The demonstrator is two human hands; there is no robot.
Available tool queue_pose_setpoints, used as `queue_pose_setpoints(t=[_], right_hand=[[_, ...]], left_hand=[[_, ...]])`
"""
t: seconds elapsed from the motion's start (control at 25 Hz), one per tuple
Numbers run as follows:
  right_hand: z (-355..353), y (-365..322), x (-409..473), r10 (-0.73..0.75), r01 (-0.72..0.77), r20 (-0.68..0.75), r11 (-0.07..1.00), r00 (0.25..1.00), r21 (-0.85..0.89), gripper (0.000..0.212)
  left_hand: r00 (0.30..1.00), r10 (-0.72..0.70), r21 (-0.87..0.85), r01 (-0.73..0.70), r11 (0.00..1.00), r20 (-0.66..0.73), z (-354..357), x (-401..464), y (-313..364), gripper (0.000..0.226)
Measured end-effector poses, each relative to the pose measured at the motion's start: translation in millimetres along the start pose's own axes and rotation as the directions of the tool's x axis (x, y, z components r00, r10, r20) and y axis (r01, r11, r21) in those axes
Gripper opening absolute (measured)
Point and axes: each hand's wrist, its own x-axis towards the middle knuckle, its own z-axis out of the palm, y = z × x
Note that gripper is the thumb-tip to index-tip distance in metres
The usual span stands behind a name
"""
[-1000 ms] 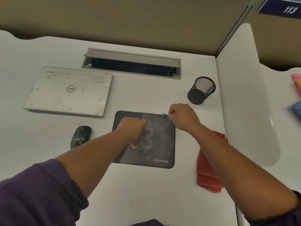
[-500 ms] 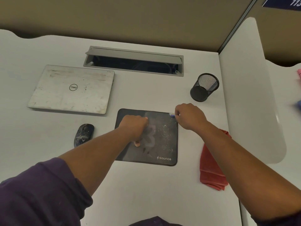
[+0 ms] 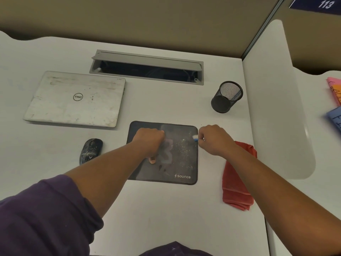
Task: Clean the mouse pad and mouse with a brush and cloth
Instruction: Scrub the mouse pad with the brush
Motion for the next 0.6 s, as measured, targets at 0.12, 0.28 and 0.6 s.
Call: queue_pose_setpoints(t=[0.12, 0.28, 0.6], right_hand=[[-3.9, 2.1, -6.8, 0.015, -0.003, -0.078, 0.988, 0.997, 0.153, 0.012], [0.2, -0.5, -15.4, -0.001, 0.011, -0.094, 0.994, 0.996, 0.109, 0.006], [-0.4, 19.9, -24.3, -0.001, 0.124, -0.222, 0.832, 0.975, 0.541, 0.011]], left_hand=[[1.000, 0.008, 0.009, -0.008, 1.000, -0.017, 0.0, -0.2, 0.2, 0.059], [0.998, 0.004, 0.011, -0.003, 1.000, -0.058, 1.3, -1.4, 2.4, 0.034], [1.000, -0.021, -0.070, 0.021, 0.997, 0.009, -4.1, -6.9, 5.2, 0.047]])
